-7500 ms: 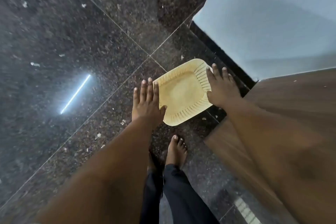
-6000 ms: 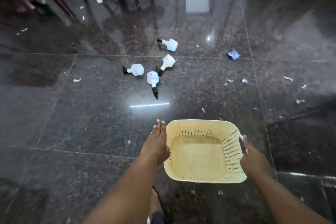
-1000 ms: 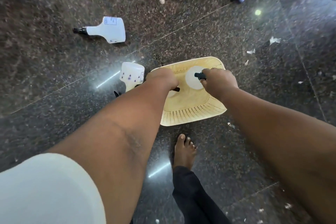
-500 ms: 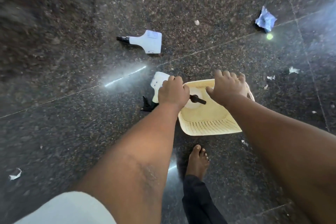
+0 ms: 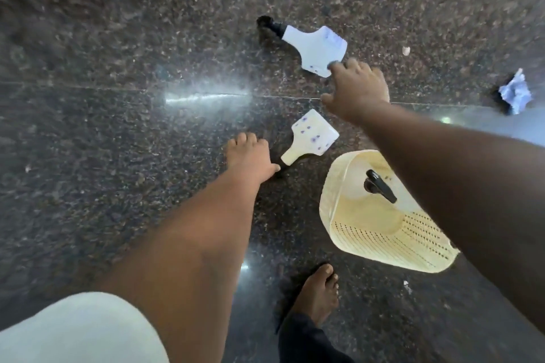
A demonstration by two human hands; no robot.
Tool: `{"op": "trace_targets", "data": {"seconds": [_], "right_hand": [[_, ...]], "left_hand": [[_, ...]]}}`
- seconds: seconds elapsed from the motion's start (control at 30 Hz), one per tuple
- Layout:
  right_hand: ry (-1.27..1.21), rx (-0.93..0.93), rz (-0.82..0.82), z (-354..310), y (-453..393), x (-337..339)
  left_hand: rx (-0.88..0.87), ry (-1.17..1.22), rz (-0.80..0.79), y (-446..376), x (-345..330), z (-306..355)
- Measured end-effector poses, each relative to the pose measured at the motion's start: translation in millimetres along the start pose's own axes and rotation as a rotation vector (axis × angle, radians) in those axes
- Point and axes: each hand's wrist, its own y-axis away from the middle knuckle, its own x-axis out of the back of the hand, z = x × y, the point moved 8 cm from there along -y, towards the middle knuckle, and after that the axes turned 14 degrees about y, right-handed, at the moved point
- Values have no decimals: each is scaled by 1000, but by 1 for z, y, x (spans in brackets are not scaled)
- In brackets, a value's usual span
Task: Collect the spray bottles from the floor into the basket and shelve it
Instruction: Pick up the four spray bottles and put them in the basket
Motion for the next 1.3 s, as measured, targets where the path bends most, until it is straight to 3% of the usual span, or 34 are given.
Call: {"op": "trace_targets", "data": {"seconds": [0.13,0.3,0.43,0.53,0.7,0.97,1.3], "right_hand": [[38,4,40,-13,-45,-1],[-9,-91,-47,-7,-83,-19],[-63,-123,-85,-5,-96,-32],[-56,-141,-32,-7,-94,-33],[-84,-156,40,-15,-82,-38],[-209,-280,-63,-6,-45,-48],[-510,-444,-1,60,63,29]], "left_hand": [[18,64,26,-20,-15,2],[95,217,-11,-30,-27,-1],[126,460,-99,-29,-44,-4],[69,422,-84,-25,-44,4],[-21,518,-103,-16,-37,18],[-126,520,-117,-13,-19,25],[-35,527,54,72,56,54]]}}
